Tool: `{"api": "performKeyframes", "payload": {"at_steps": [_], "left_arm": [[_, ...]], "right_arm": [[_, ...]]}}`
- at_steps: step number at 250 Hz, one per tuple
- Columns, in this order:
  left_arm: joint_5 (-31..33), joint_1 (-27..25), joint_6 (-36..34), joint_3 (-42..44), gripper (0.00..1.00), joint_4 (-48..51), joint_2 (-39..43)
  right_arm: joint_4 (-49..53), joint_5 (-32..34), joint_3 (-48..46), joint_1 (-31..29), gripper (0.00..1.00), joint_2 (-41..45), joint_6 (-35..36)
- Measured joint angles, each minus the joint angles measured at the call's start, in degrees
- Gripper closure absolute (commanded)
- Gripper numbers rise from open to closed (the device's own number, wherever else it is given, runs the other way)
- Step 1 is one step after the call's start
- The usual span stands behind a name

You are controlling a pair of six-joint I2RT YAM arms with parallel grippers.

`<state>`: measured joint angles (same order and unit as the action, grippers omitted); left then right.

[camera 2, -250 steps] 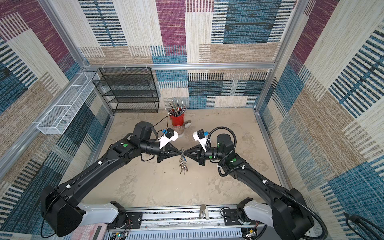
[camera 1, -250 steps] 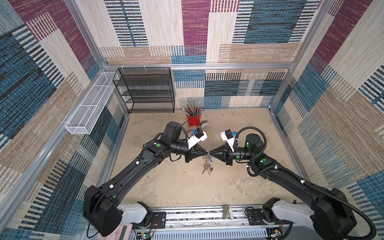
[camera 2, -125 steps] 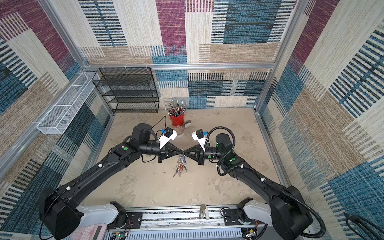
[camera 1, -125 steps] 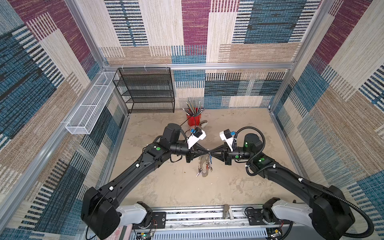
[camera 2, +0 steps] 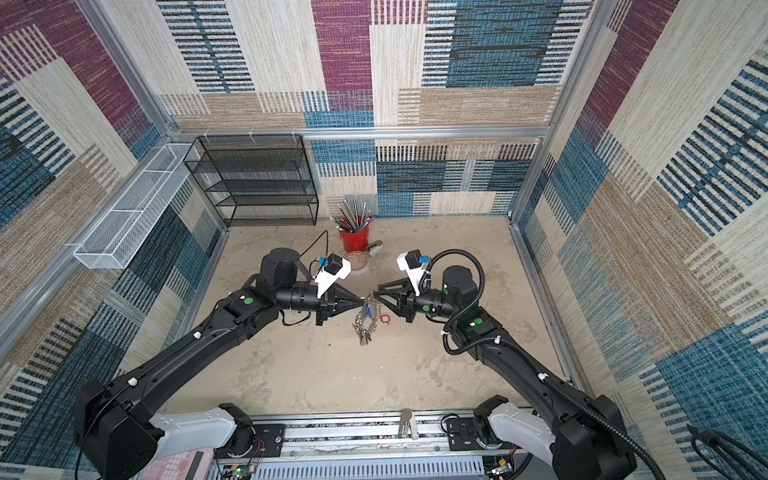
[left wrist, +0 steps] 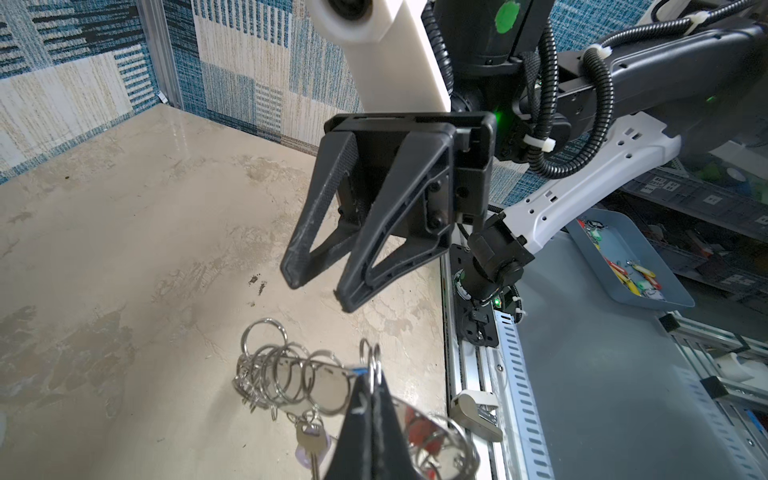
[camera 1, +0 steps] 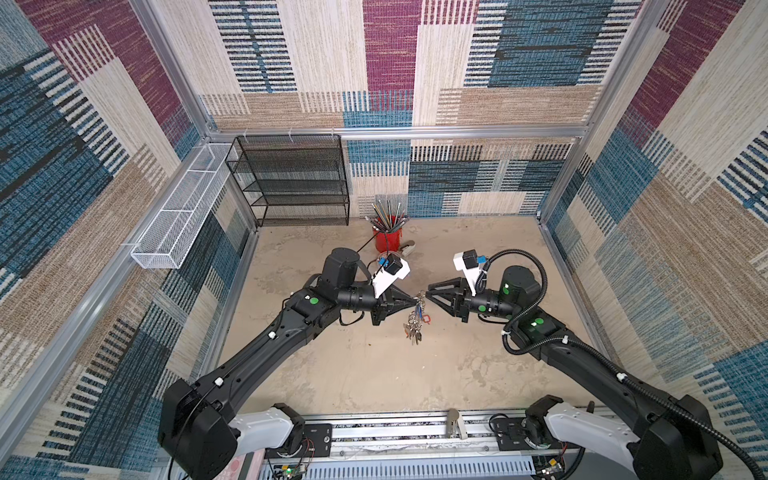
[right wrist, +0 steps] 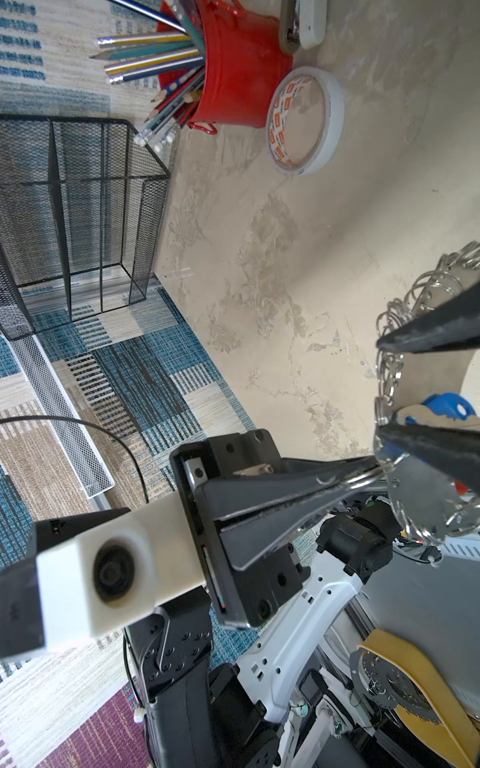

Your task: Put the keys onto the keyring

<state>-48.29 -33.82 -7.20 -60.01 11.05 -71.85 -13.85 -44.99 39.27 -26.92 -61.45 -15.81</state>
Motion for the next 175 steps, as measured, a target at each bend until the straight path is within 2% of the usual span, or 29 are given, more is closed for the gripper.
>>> {"api": "performKeyframes", "payload": {"at_steps": [60,97,128,175], "left_arm": [[-0.07,0.00,1.88,0.76,1.00,-2.75,0.07],[-0.13,0.00,3.15,1.44,1.00,-4.90,0.24],[-0.55,0.00,5.07,2.95,1.00,-7.48,0.50],[-1.55,0.00,8.72,4.94,1.00,-11.19,0.74]], "right_arm": [[-1.68,-5.22,-2.95,-0.31,0.46,0.09,-0.59],[-3.52,-7.10,-3.39,-0.96,0.44,-0.63,-0.61],[-4.48,-7.54,-3.10,-1.27,0.49,-1.97,-0.61],[-6.01,-7.91,-2.54,-1.42,0.70,-2.97,-0.81]]}}
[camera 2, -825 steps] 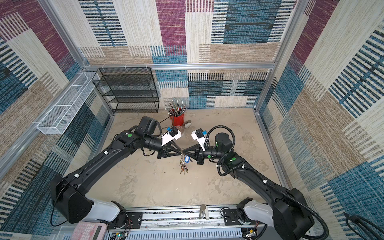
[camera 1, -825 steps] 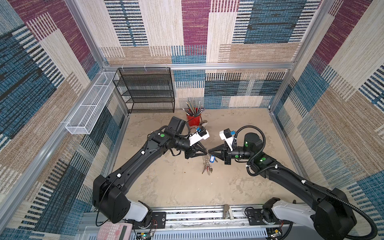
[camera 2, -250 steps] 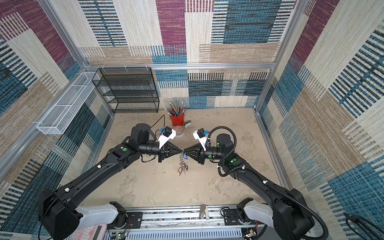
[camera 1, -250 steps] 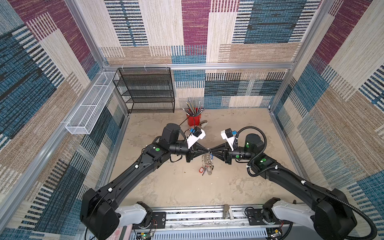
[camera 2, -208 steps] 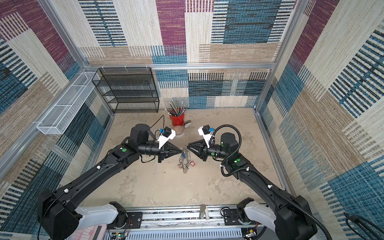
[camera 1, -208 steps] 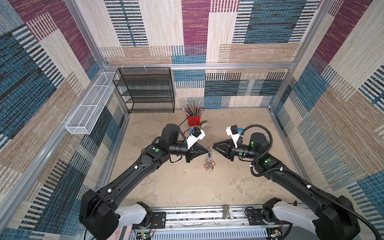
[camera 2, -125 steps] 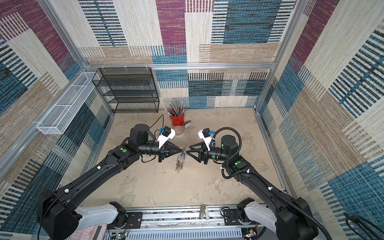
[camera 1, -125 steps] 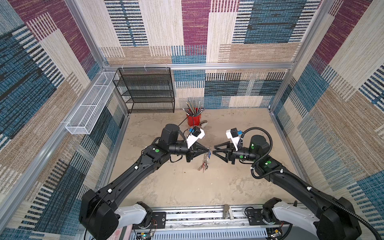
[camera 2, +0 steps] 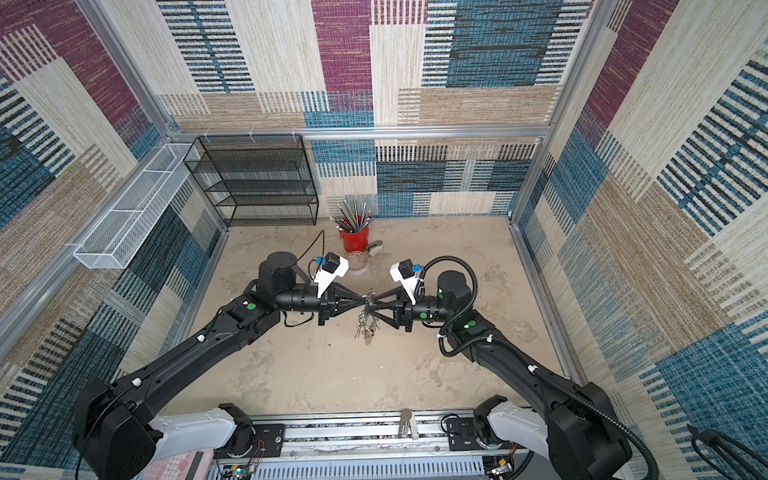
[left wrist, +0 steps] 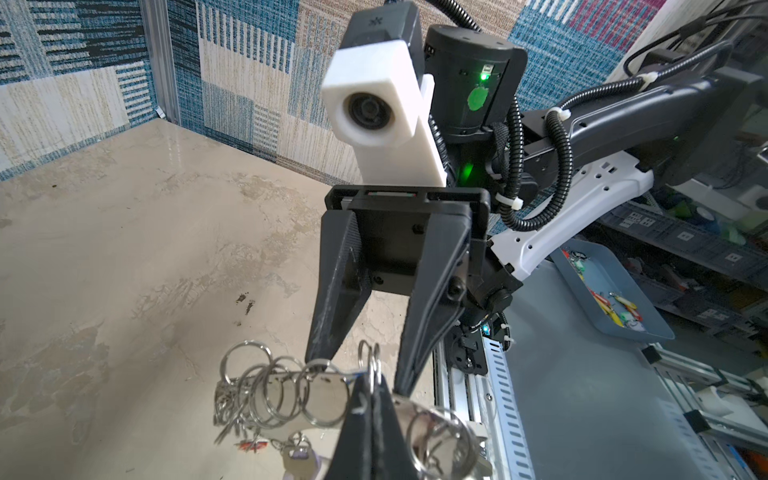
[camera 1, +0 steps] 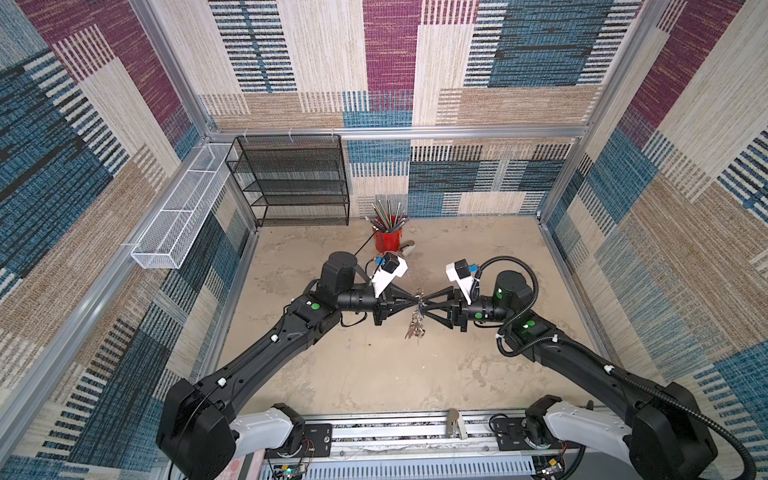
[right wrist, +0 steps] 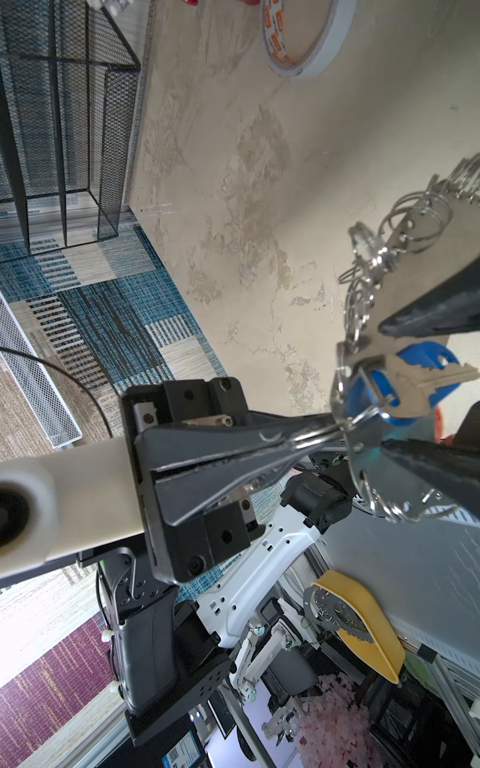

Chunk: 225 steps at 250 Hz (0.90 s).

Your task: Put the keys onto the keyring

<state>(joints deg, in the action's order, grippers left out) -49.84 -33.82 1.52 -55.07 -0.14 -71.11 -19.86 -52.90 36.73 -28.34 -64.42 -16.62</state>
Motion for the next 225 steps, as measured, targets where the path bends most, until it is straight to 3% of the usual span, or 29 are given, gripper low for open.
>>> {"api": "performKeyframes", "payload": {"at_steps": [66,105,171,225], "left_arm": [[0.00,0.15,3.63,2.93,1.00,-5.70,0.50],[-0.02,0.33,7.19,5.05,1.00,-10.73,0.92],[0.37,0.48,13.66,7.98,1.00,-17.62,0.92],[1.05,0.37,15.08,8.81,1.00,-21.77,0.85]], "right_arm": [[-0.20,0.00,0.07,0.02,0.94,-0.44,0.00],[-0.66,-0.26,0.07,-0.09,1.00,-0.76,0.00],[-0.72,0.55,1.77,-1.29,0.96,-3.10,0.46],[1.75,2.32,2.14,-1.29,0.74,-2.10,0.81]]}}
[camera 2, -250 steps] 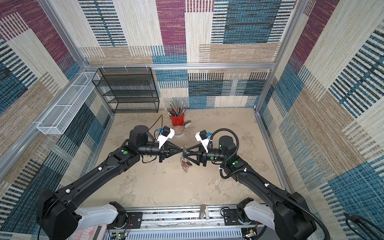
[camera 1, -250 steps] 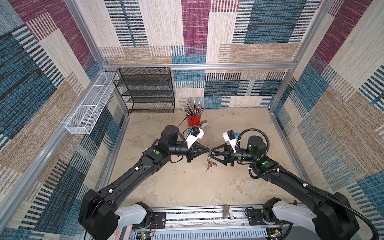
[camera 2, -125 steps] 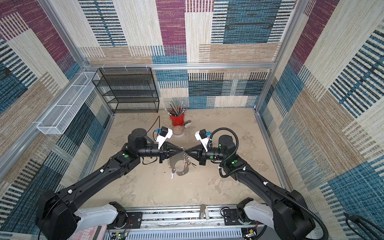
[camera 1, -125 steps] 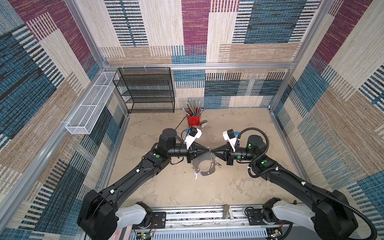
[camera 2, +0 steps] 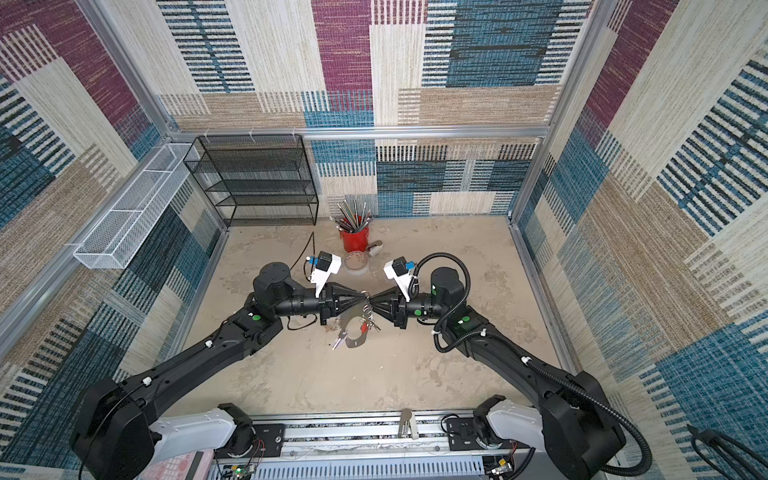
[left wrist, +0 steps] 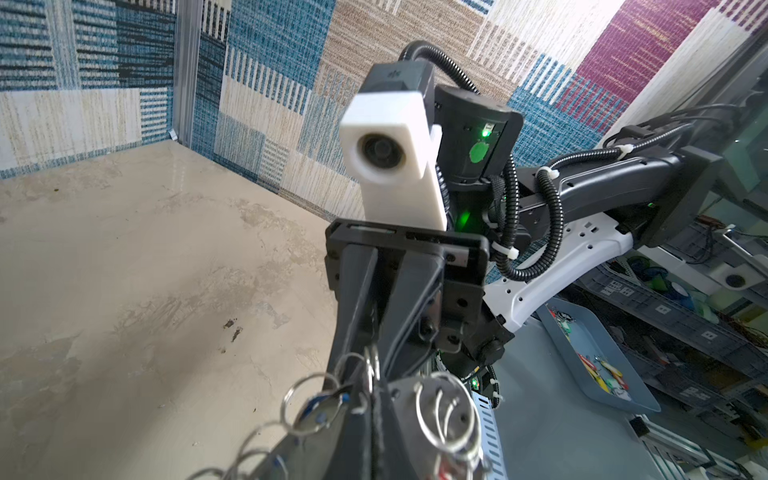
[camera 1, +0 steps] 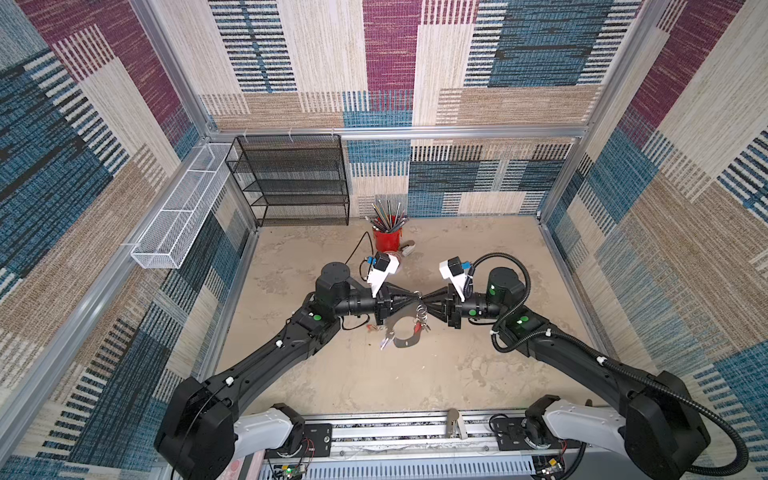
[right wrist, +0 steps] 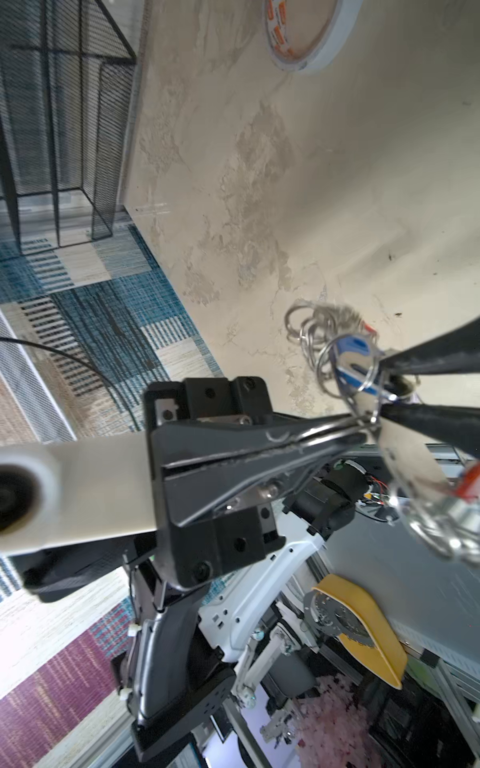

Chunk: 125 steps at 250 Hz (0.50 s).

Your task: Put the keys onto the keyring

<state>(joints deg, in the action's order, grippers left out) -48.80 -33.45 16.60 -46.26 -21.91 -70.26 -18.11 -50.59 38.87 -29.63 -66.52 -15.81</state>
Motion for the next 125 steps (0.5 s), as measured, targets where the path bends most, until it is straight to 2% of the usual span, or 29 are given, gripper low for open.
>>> {"api": "performKeyframes", "payload": {"at_steps": [53,88,125], "left_arm": [[0.44,-0.04,-0.02,0.52,1.00,-2.38,-0.63],[0.39,-0.07,0.57,0.85,1.00,-4.26,-1.66],[0.26,-0.07,1.84,1.07,1.00,-6.27,-2.38]], "right_arm": [[1.92,2.23,0.28,5.31,0.69,5.44,-1.22],[2.95,3.19,1.90,5.97,0.58,7.93,-1.73],[2.95,2.12,3.39,6.03,0.51,7.08,-1.90]]}}
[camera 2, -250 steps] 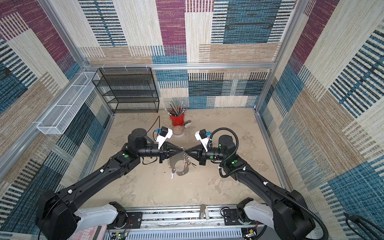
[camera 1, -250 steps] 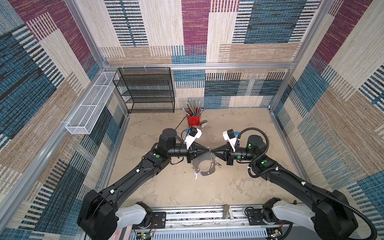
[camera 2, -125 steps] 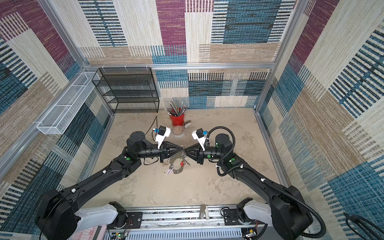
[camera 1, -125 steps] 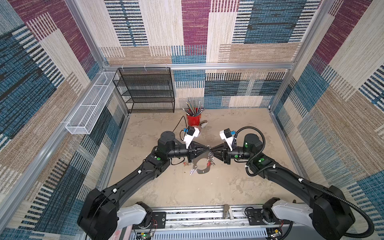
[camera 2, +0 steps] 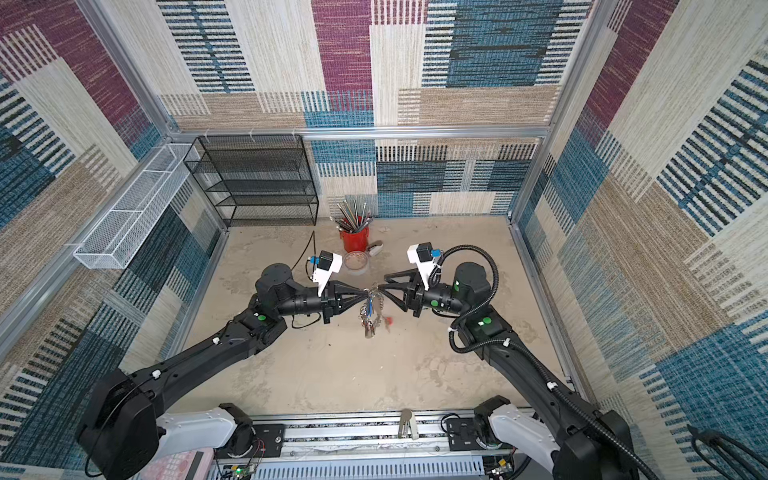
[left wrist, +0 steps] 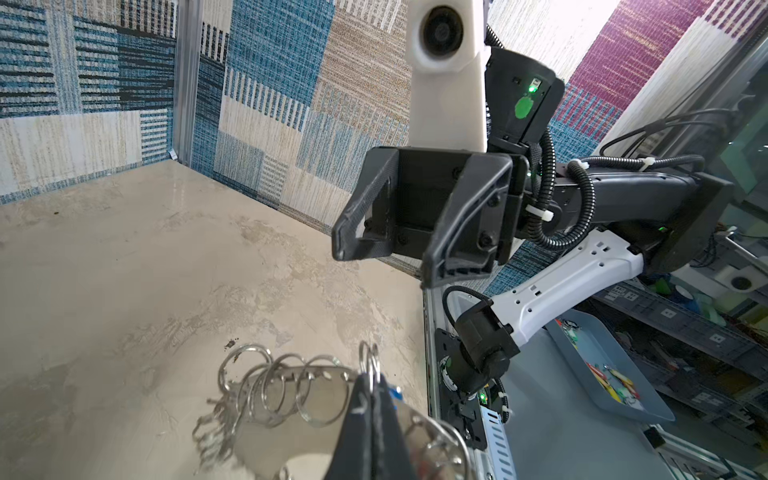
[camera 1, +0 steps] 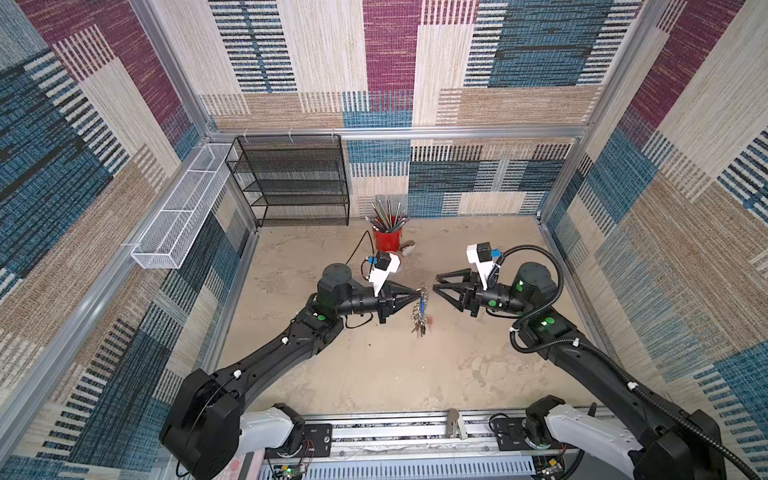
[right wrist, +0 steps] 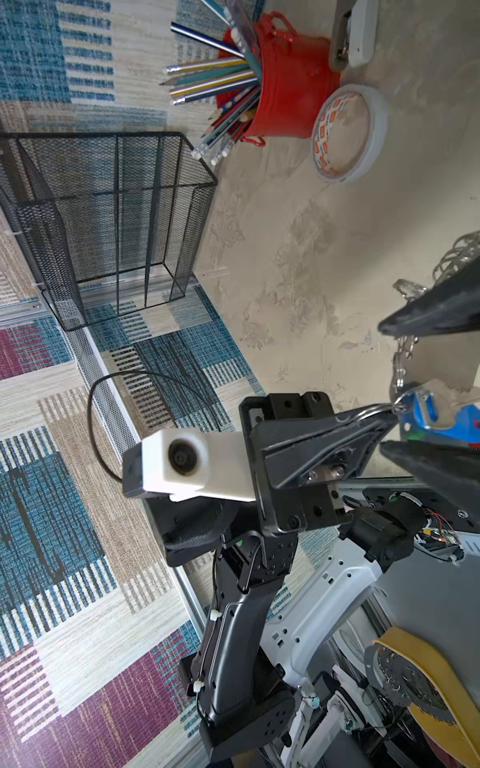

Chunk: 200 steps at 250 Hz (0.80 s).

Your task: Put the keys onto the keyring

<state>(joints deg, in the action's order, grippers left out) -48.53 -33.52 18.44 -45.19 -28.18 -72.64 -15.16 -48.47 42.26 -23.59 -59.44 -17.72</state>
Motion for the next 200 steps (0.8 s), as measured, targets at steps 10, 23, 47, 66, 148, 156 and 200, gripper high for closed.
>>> {"api": "performKeyframes", "payload": {"at_steps": [10,23,47,66,148,156,200], "left_arm": [[-0.13,0.00,0.70,0.07,1.00,-0.66,-0.13],[-0.26,0.02,0.94,0.20,1.00,-1.49,-0.17],[-1.20,-0.02,1.22,0.39,1.00,-2.43,-0.17],[-1.36,-0.04,1.36,0.59,1.00,-3.02,-0.17],[-1.70,-0.13,2.40,0.96,1.00,-5.20,-0.24],[-1.84,-0.13,2.43,0.96,1.00,-5.40,-0.28],[-2.60,-0.09,2.80,1.11,1.00,-5.44,-0.33]], "right_arm": [[0.00,-0.74,0.00,0.00,0.50,-0.52,0.00],[-0.04,-1.70,0.00,-0.04,0.49,-1.36,-0.02],[-0.24,-3.32,0.00,-0.42,0.48,-2.71,-0.02],[-0.90,-4.50,0.13,-0.90,0.48,-3.63,-0.22],[-3.02,-7.04,0.72,-2.86,0.63,-6.19,-0.22],[-3.19,-7.06,0.66,-2.93,0.66,-6.21,-0.20],[-4.63,-7.23,0.02,-3.10,0.78,-6.38,-0.44]]}}
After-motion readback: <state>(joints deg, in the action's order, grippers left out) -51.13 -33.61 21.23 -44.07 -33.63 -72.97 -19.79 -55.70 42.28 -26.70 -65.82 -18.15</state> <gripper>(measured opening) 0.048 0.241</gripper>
